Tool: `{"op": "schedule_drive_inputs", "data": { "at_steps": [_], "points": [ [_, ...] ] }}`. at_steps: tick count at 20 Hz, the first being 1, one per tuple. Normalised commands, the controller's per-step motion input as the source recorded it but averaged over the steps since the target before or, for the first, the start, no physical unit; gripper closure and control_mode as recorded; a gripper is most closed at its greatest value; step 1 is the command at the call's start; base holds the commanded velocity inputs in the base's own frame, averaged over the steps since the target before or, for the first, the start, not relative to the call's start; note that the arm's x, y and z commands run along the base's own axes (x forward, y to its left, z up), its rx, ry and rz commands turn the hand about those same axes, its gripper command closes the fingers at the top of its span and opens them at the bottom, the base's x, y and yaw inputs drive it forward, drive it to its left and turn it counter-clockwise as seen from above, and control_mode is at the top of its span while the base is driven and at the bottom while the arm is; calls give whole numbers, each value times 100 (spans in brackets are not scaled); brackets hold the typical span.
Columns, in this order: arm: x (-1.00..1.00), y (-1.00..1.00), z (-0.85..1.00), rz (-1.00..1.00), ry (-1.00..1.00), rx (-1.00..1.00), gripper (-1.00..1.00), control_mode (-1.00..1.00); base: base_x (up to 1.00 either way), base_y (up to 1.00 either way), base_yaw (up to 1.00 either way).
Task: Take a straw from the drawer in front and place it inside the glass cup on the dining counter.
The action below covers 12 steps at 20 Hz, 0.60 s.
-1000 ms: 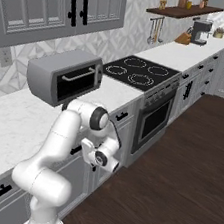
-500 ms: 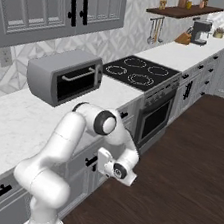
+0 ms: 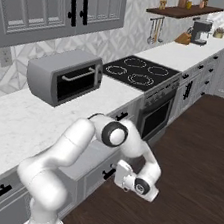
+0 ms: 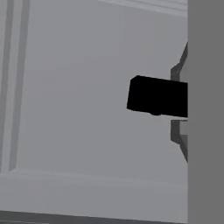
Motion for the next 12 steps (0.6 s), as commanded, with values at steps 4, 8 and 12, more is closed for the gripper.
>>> {"op": "schedule_drive_inputs", "data": {
  "at_steps": [4,8,12],
  "points": [
    [-25,-94,0,7,1,0,-100,-100,0,0,0],
    [0,-68,0,4,6,-1,-100,-100,0,0,0],
    [0,-28,11,4,0,-8,-100,-100,0,0,0]
  ]
}}
